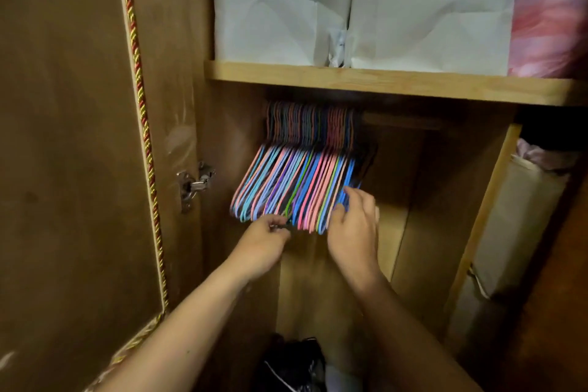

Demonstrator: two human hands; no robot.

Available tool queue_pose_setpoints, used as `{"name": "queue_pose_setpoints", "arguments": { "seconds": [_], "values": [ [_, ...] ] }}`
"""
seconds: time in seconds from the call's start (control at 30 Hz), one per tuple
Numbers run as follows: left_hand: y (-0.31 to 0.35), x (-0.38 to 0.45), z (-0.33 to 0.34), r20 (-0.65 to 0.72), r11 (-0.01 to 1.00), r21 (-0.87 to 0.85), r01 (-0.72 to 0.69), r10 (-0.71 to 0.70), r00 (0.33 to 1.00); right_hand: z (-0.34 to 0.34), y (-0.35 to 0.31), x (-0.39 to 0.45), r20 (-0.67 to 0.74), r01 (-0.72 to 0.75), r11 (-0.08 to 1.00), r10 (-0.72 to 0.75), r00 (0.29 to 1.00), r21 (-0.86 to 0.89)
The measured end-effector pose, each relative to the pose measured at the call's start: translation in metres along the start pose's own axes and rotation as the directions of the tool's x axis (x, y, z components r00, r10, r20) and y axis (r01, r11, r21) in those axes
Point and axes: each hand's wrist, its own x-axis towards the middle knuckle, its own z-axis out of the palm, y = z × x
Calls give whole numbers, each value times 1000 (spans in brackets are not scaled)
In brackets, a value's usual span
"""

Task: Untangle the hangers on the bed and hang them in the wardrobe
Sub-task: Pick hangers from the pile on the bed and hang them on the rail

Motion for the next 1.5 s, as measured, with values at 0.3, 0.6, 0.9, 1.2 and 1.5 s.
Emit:
{"name": "queue_pose_setpoints", "arguments": {
  "seconds": [0.3,0.6,0.9,1.2,1.5],
  "values": [
    [-58,-137,-21,-357,982,-107,157,-185,916,18,-54,-113,469,-77,918,-126,874,389],
    [-151,-430,-49,-694,830,-441,342,-557,455,-25,-136,-356,892,-204,869,-435,123,451],
    [-177,-809,-8,-667,690,-724,-7,-703,-246,-189,-286,-635,581,-165,724,-649,-491,669],
    [-225,-1041,61,-419,607,-757,-240,-734,-534,-316,-303,-864,290,-190,728,-478,-829,659],
    [-281,-1101,82,-121,477,-742,-471,-786,-606,-251,-288,-979,383,155,723,-161,-910,673]
  ]
}}
